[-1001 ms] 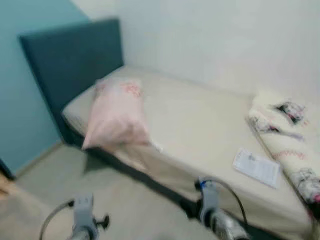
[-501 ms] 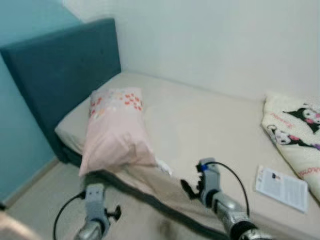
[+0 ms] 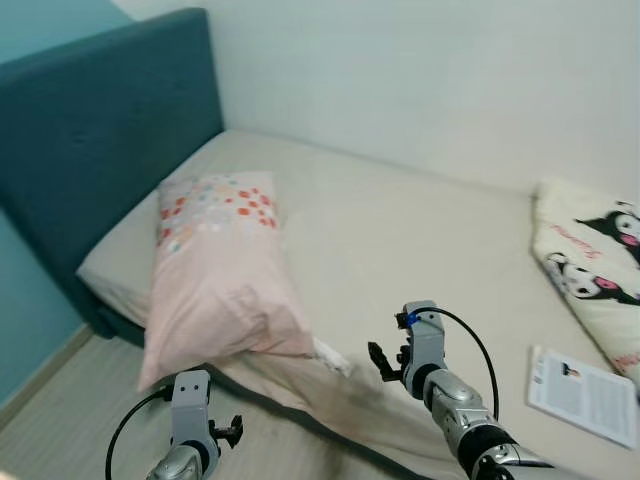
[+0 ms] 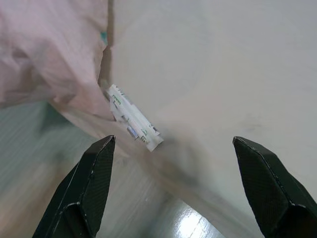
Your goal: Clean up the room
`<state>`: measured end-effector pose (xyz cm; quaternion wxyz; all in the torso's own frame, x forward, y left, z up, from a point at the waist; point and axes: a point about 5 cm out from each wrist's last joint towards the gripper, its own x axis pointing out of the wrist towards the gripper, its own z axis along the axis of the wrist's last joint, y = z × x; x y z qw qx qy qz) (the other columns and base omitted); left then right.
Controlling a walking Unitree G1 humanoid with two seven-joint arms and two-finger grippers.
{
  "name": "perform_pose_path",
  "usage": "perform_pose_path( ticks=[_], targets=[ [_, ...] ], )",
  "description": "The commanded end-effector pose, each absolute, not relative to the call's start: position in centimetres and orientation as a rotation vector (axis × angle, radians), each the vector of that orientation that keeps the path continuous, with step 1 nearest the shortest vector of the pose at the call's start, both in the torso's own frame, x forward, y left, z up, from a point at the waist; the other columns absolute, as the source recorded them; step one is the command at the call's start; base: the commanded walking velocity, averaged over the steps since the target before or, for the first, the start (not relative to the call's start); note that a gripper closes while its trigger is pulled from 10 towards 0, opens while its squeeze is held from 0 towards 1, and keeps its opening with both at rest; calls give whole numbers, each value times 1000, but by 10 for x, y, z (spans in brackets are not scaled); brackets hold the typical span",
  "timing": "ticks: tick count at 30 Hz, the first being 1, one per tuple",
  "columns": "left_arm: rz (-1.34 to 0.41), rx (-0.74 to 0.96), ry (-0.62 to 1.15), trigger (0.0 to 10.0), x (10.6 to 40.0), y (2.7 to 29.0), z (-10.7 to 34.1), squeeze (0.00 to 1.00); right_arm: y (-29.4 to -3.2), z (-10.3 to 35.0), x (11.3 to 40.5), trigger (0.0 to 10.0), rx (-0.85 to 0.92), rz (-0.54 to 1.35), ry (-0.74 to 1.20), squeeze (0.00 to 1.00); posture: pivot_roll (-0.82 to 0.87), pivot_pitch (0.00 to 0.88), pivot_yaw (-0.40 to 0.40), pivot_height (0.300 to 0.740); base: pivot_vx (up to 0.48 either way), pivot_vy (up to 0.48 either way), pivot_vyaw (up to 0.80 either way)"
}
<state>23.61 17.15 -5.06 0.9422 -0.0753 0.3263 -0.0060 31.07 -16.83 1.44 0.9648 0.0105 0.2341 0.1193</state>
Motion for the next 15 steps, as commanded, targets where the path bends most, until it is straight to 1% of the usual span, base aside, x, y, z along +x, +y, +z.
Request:
perform_pose_path(
  ticks=[1, 4, 5, 10, 15],
  targets=[
    [10, -142, 714, 10000, 225, 176, -58, 0, -165, 14, 310, 10000, 22, 263, 463, 0, -12, 36, -35, 740, 0, -450, 0],
    [35, -127, 713, 10000, 226, 178, -58, 0, -163, 15, 311, 10000, 18, 275, 459, 0, -12, 36, -35, 740, 0, -458, 0],
    [64, -130, 715, 10000, 227, 180, -57, 0, -162, 16, 312, 10000, 13, 280, 455, 0, -12, 36, -37, 740, 0, 0, 0],
    [74, -101, 701, 10000, 231, 180, -55, 0, -159, 20, 315, 10000, 20, 299, 442, 0, -13, 36, -36, 740, 0, 0, 0],
    [88, -118, 665, 10000, 239, 183, -49, 0, -152, 26, 318, 10000, 47, 351, 406, 0, -17, 36, -35, 740, 0, 0, 0]
  ],
)
